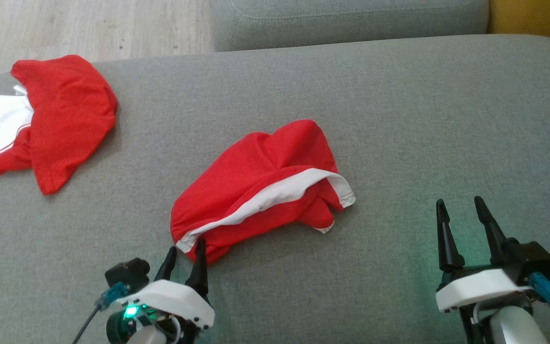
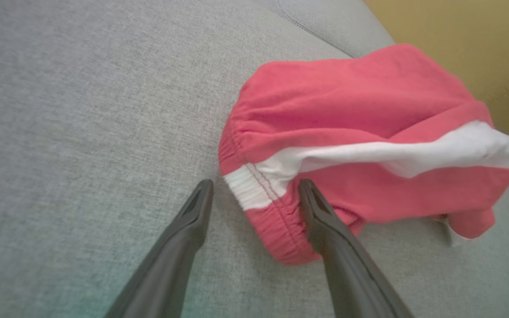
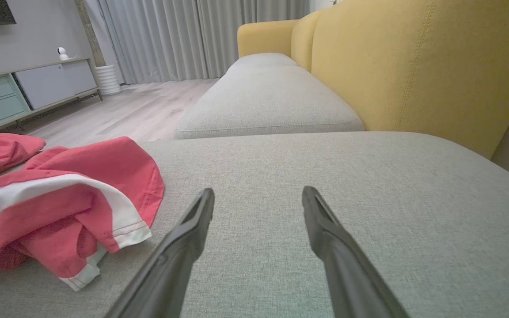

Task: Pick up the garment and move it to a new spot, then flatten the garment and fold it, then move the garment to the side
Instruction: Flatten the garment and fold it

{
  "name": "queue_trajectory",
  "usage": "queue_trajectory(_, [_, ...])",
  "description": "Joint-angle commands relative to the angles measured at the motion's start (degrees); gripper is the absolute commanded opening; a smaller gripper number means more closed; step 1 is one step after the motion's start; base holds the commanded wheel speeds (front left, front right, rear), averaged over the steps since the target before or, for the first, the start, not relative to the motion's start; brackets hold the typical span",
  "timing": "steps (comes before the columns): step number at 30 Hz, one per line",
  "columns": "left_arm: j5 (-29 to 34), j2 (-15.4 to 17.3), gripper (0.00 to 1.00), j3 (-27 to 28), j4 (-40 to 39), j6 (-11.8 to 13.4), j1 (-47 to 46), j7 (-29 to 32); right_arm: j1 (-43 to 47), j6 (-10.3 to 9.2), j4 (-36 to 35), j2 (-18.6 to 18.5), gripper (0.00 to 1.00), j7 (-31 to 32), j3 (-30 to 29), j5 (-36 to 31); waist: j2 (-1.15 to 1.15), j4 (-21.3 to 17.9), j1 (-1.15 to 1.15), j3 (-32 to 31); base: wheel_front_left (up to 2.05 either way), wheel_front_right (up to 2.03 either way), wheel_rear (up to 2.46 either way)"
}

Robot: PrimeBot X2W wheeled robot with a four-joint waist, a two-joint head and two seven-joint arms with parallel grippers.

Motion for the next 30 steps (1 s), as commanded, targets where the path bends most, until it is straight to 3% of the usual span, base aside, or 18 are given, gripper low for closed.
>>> queue_trajectory(1, [-0.48,0.14,1.0,2.17,-1.18,-0.49,-3.27,-0.14,-2.37,0.43,-1.84,-0.38,1.0,-0.79,1.21,-0.41,0.0,-0.03,0.0,0.09,0.0,0.0,0.0])
queue_trajectory(8, [-2.5,-0.38,1.0,2.05,-1.98,-3.22,-3.81,-0.79,-2.37,0.43,-1.92,-0.38,1.0,-0.79,1.22,-0.37,0.0,-0.03,0.0,0.06,0.0,0.0,0.0])
queue_trajectory(10, [-3.94,-0.66,0.62,1.89,-2.44,-4.1,-3.74,-0.01,-2.3,0.43,-1.93,-0.38,1.0,-0.79,1.24,-0.4,0.0,0.03,0.0,0.0,0.0,0.0,0.0])
queue_trajectory(15, [-4.47,-0.8,0.17,1.68,-3.29,-4.26,-3.55,-0.35,-2.03,0.43,-1.93,-0.38,1.0,-0.79,1.65,-0.37,0.0,0.21,0.0,-0.16,0.0,0.0,0.0])
queue_trajectory(18, [-3.81,-0.56,0.0,1.62,-3.53,-3.73,-3.62,-1.22,-2.31,0.43,-1.22,-0.38,1.0,-0.79,2.68,-0.51,0.0,0.45,0.0,0.04,0.0,0.0,0.0])
queue_trajectory(30, [-1.24,-0.01,0.0,0.29,-4.53,-2.79,-5.16,-3.62,-14.29,0.43,12.56,-0.38,1.0,0.42,14.74,3.46,0.0,2.98,0.0,2.86,0.0,0.0,0.0])
